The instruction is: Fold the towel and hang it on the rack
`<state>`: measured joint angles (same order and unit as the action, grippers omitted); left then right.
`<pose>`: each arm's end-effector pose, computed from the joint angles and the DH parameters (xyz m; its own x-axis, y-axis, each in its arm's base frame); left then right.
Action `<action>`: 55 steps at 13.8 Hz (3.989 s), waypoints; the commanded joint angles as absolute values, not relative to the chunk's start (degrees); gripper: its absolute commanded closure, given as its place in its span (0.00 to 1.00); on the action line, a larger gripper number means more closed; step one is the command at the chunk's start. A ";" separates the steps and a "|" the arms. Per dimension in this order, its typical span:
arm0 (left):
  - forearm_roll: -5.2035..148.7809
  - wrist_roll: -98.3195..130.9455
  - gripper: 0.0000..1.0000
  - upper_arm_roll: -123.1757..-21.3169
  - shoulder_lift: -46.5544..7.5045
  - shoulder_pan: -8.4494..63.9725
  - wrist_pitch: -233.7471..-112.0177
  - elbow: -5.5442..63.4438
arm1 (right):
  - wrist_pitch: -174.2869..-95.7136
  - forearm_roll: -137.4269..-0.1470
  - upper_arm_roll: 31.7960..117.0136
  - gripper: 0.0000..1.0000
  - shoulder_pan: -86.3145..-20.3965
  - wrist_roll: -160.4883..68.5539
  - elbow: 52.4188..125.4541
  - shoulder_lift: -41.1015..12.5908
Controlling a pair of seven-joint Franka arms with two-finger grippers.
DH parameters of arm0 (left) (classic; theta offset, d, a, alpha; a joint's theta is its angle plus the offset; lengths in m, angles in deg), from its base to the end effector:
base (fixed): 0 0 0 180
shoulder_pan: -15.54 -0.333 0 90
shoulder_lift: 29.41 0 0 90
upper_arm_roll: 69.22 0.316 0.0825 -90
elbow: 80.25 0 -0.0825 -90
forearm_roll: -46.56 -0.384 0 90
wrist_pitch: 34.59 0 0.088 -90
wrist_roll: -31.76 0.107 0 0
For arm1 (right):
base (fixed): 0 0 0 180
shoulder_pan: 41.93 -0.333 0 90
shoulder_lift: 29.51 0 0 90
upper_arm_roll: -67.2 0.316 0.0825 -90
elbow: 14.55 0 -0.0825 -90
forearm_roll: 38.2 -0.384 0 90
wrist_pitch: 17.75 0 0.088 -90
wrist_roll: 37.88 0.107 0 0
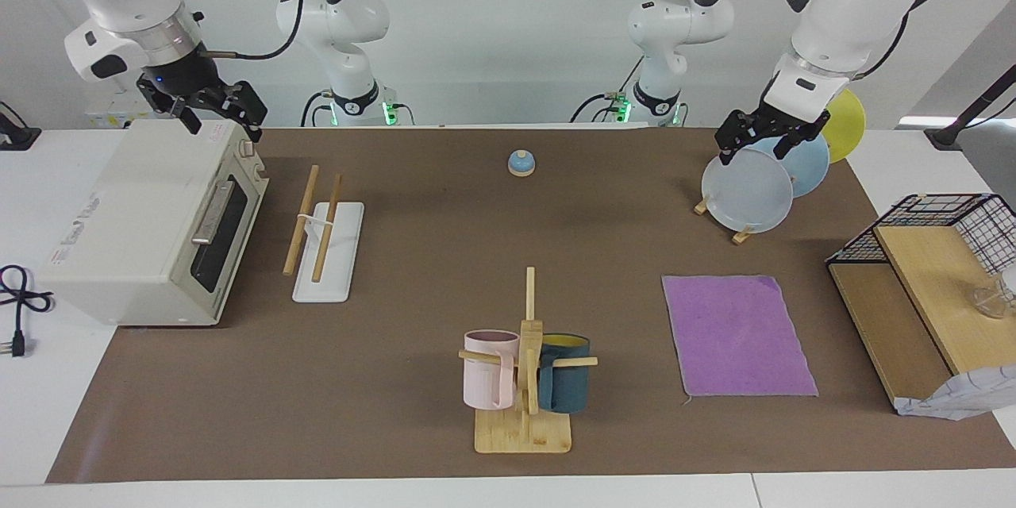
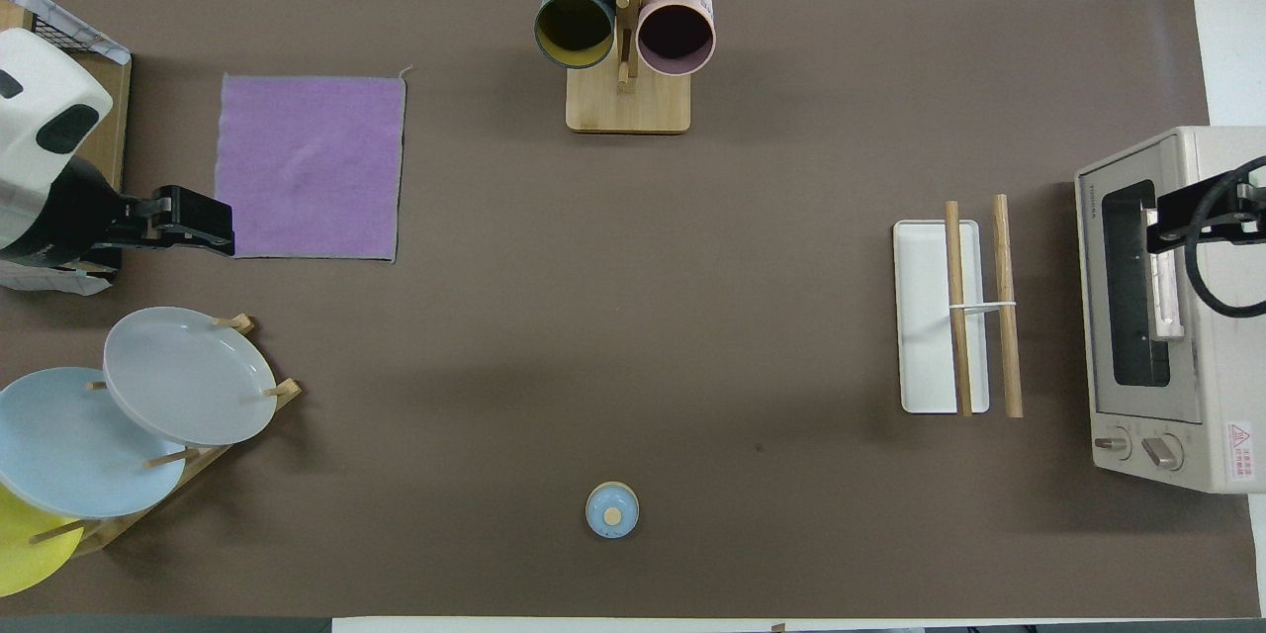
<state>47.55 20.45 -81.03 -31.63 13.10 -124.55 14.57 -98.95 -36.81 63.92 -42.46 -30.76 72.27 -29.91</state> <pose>0.5329 -0.0919 0.6056 0.9983 0.0345 -0.0478 0.0346 -0.9994 0.0000 0.5355 -0.0287 0.6414 0.9807 -0.1748 -0.0873 -0.1724 -0.9844 0.0349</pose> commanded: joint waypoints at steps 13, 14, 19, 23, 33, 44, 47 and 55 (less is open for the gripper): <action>48.23 20.68 0.00 -80.91 -34.51 8.62 -128.16 20.28 | -98.44 -37.76 64.13 0.00 -41.84 -31.82 72.81 -30.74; 48.32 20.86 0.00 -80.91 -34.42 7.99 -130.63 22.47 | -98.44 -37.76 64.13 0.00 -41.84 -31.73 72.81 -30.74; 48.32 24.46 0.00 -80.82 -28.91 3.42 -149.70 32.60 | -98.44 -37.76 64.13 0.00 -41.93 -31.82 72.81 -30.74; 48.32 23.49 0.00 -80.64 -18.18 1.76 -161.12 33.39 | -98.44 -37.76 64.13 0.00 -41.93 -31.82 72.81 -30.74; 48.32 21.21 0.16 -80.47 -10.87 -1.51 -168.00 32.69 | -98.35 -37.76 64.13 0.00 -41.84 -31.73 72.81 -30.74; 48.32 20.95 0.64 -80.47 -9.72 -2.03 -169.94 32.69 | -98.35 -37.76 64.13 0.00 -41.84 -31.73 72.81 -30.74; 48.32 20.95 0.94 -80.47 -9.72 -1.95 -169.68 32.69 | -98.44 -37.76 64.13 0.00 -41.84 -31.73 72.81 -30.74; 47.80 22.09 1.00 -80.47 -9.98 -1.77 -168.89 32.25 | -98.44 -37.76 64.13 0.00 -41.84 -31.73 72.81 -30.74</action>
<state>47.77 21.28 -80.18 -10.44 -1.49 -169.20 33.31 -98.94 -36.81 63.92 -42.45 -30.76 72.28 -29.91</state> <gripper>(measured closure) 0.982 0.000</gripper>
